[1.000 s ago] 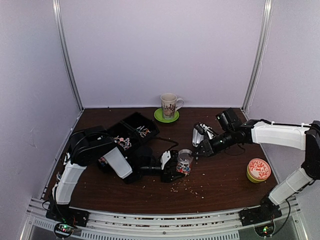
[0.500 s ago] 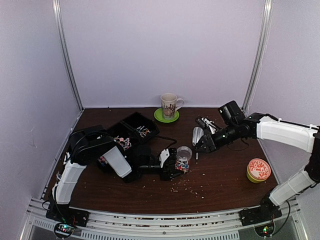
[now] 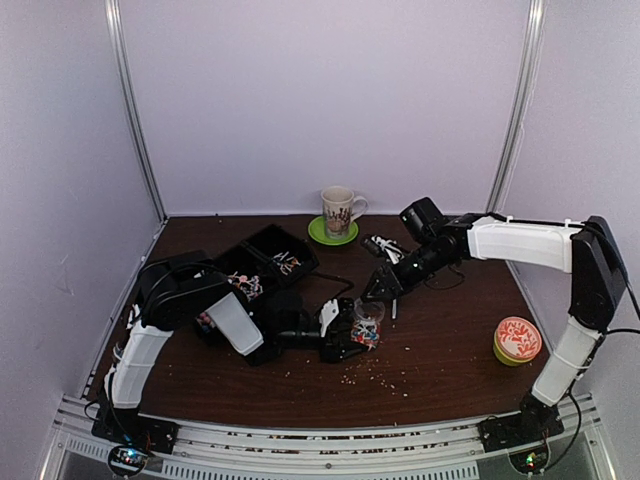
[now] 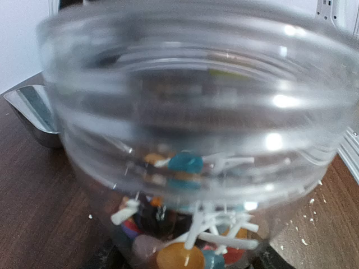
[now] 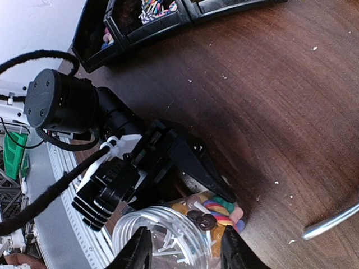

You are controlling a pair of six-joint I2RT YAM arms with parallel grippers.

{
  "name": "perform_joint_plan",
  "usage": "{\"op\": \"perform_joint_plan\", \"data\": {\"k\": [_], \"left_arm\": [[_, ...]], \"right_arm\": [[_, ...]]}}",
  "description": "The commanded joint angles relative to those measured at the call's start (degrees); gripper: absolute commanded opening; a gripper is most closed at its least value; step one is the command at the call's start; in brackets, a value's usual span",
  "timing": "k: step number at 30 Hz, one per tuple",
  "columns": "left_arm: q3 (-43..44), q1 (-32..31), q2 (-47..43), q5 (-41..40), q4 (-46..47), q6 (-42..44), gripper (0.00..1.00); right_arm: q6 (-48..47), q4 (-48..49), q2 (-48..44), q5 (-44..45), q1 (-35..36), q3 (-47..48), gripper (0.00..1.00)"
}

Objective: Pack the candies
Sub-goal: Screw the box lid onto the packing bottle.

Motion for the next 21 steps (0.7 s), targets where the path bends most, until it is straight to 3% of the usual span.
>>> {"op": "perform_joint_plan", "data": {"k": [1, 7, 21], "left_arm": [[0.8, 0.3, 1.4, 1.5, 2.9, -0.8, 0.32], [0.8, 0.2, 1.5, 1.1, 2.7, -0.9, 0.32], [-0.2, 0.3, 1.0, -6.7, 1.3, -0.7, 0.28]], "right_arm": [[-1.8, -1.0, 0.9, -1.2, 1.3, 0.4, 0.4], [-1.1, 0.2, 1.2, -3.4, 1.4, -2.0, 0.15], [4.1, 4.2, -6.3, -3.8, 0.3, -14.5, 0.15]]}}
